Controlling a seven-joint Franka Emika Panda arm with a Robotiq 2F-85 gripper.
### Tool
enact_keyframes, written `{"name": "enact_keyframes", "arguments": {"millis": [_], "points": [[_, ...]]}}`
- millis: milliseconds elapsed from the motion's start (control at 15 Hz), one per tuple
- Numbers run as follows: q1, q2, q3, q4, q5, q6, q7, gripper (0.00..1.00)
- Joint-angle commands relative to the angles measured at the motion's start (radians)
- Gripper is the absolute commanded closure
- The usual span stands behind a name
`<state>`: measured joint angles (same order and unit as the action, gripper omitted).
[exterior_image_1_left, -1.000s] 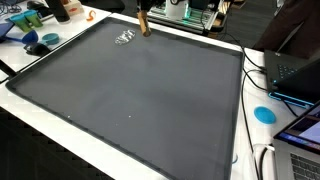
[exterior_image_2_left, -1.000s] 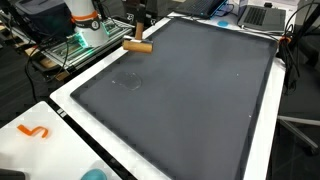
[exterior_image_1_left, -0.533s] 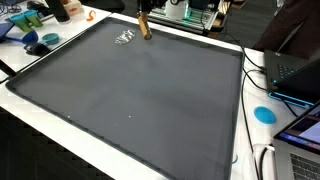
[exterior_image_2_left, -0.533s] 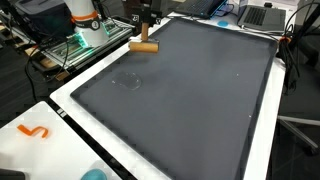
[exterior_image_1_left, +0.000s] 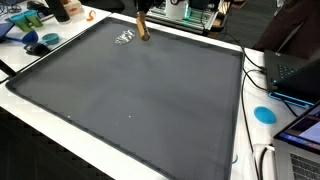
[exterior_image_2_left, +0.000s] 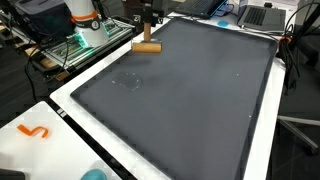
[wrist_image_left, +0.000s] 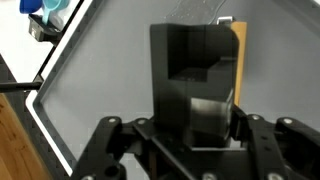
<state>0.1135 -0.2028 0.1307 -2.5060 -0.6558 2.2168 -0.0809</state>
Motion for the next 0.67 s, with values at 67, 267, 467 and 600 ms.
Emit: {"name": "enact_keyframes", "arguments": {"millis": [67,267,467,600], "points": [[-0.007,-0.011,-0.013,0.012,0.007,0.004,-0.021,0.75],[-0.01,-0.011,-0.019,0.021,0.016,-0.003,-0.031,0.75],[-0.016,-0.014,-0.028,0.028,0.022,-0.009,-0.038,0.75],[-0.02,-0.011,-0.036,0.035,0.028,-0.011,-0.046,0.75]]}}
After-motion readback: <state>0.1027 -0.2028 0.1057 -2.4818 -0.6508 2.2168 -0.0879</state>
